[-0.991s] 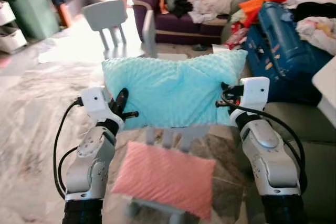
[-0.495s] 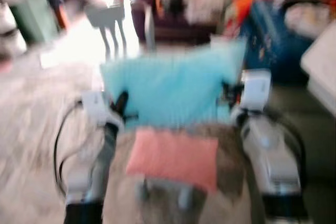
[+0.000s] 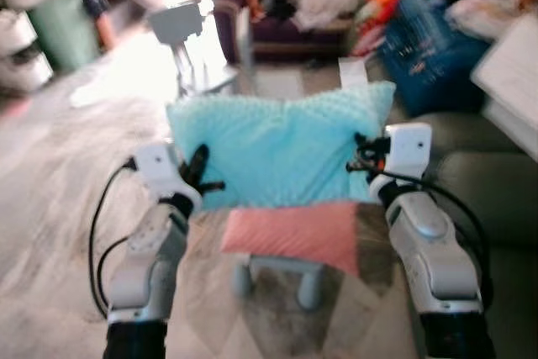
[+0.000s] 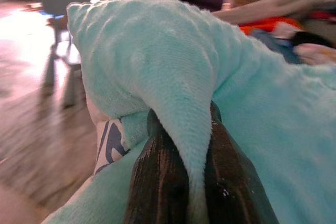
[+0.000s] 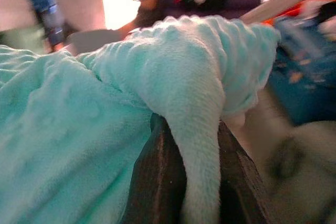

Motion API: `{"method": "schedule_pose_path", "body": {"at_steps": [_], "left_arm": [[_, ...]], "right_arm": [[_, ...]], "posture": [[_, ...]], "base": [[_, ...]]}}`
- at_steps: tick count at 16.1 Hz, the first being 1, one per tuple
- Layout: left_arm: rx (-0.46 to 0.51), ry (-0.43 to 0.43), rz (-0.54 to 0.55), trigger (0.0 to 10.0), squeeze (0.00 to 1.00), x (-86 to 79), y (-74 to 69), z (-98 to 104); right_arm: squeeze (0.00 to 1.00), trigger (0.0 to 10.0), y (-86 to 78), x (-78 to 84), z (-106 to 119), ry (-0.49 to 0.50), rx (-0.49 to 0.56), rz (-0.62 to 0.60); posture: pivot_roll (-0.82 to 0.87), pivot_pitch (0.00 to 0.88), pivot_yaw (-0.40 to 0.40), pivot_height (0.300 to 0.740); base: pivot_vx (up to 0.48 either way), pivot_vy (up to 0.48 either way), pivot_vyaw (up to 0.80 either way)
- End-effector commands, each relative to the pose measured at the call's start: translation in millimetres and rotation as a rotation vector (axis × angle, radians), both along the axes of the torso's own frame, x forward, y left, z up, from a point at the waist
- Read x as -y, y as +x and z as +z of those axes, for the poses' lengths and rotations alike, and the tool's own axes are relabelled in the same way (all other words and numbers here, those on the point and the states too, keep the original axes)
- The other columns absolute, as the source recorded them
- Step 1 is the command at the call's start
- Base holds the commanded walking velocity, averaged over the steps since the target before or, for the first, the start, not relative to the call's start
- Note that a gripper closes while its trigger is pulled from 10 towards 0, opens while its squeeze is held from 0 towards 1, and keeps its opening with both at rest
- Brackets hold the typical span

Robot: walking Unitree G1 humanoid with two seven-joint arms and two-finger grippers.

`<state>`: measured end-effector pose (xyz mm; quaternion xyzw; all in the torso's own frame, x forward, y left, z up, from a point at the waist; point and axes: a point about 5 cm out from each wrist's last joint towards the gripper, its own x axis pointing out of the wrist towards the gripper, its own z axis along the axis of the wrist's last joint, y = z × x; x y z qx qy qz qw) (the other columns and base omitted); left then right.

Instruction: Move the pillow to the sofa

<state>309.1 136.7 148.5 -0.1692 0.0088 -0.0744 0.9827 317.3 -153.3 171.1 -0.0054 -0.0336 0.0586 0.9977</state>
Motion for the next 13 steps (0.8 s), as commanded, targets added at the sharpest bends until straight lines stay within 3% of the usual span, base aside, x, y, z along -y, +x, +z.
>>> {"method": "schedule_pose_path", "body": {"at_steps": [1, 7, 13], "left_arm": [[0.029, 0.012, 0.013, 10.0, 0.00, -2.6, 2.6, 7.0], [0.036, 0.020, 0.011, 10.0, 0.00, -1.0, 2.2, 7.3], [0.027, -0.019, 0.009, 10.0, 0.00, -0.3, 2.2, 6.5]], "right_arm": [[0.00, 10.0, 1.7, -4.7, 9.8, 0.007, 0.041, 0.018], [0.00, 10.0, 0.5, -4.4, 8.8, 0.017, 0.032, 0.019], [0.00, 10.0, 1.3, -4.0, 8.2, 0.015, 0.020, 0.020]], "posture": [[-0.11, 0.000, 0.021, 0.740], [-0.12, 0.005, 0.022, 0.740], [-0.12, 0.013, 0.018, 0.740]], "base": [[0.000, 0.000, 0.00], [0.000, 0.000, 0.00], [0.000, 0.000, -0.79]]}}
